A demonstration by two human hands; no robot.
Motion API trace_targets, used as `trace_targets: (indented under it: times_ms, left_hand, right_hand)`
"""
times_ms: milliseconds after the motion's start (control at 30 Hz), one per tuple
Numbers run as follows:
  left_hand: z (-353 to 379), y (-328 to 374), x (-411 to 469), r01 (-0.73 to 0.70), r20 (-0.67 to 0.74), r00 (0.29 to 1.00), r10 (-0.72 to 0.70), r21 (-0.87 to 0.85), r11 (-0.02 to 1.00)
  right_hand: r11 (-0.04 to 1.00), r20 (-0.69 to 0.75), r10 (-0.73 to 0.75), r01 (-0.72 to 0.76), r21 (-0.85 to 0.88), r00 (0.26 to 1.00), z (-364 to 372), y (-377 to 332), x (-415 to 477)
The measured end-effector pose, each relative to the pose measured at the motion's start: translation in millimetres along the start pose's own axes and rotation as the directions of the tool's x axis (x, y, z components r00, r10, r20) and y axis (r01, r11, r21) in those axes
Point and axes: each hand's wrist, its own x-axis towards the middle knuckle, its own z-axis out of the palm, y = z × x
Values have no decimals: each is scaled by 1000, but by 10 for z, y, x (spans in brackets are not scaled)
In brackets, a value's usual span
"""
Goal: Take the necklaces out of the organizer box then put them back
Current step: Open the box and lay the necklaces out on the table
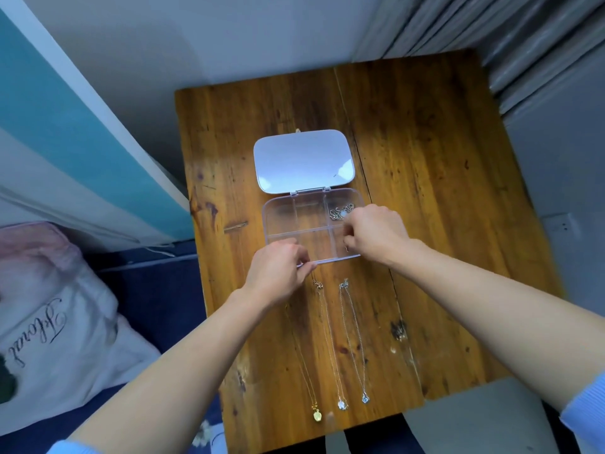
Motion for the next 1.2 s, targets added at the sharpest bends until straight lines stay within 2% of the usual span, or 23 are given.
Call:
trace_targets:
  times_ms: [67, 100, 167, 233, 300, 400, 467, 567, 700, 867, 1067, 1200]
  left_hand:
    - [-5, 2, 11, 0, 14, 1000, 0, 6, 1000]
    - [-8, 3, 16, 1, 20, 1000, -1, 7, 1000]
    - [-23, 14, 26, 9, 34, 999, -9, 1, 1000]
    - [-41, 46, 44, 31, 46, 999, -29, -33, 999]
    - [-56, 102, 77, 62, 49, 997, -57, -122, 991]
    - [-39, 228, 183, 79, 7, 997, -79, -225, 971]
    - [9, 335, 285, 67, -4, 998, -70, -229, 971]
    - [111, 497, 443, 29, 26, 999, -25, -194, 981]
    - [211, 639, 629, -40, 105, 994, 40, 5, 999]
    - [219, 758, 828, -125, 220, 973, 71, 243, 962]
    - [219, 847, 953, -39, 271, 962, -20, 210, 977]
    - [186, 828, 983, -27, 313, 949, -28, 172, 985]
  right_hand:
    - [962, -41, 114, -100, 254, 993, -13, 105, -70]
    - [902, -41, 164, -133, 410, 986, -26, 157, -112]
    - [677, 1, 229, -160, 718, 973, -59, 249, -195]
    - [410, 82, 275, -194, 891, 958, -70, 344, -281]
    - [199, 198, 306, -265, 943, 931, -41, 451, -355]
    - [-45, 340, 317, -344, 938, 886, 43, 592, -436]
    - [-182, 401, 321, -359, 915, 858, 112, 675, -484]
    - [-326, 460, 298, -364, 873, 836, 197, 807, -542]
    - [-439, 503, 241, -369, 819, 830, 278, 966, -593]
    - [-492, 513, 169, -379, 784, 841, 335, 1048, -616]
    - [-503, 509, 68, -411, 760, 858, 341, 1153, -643]
    - [-451, 508, 50, -435, 779, 860, 332, 1236, -681]
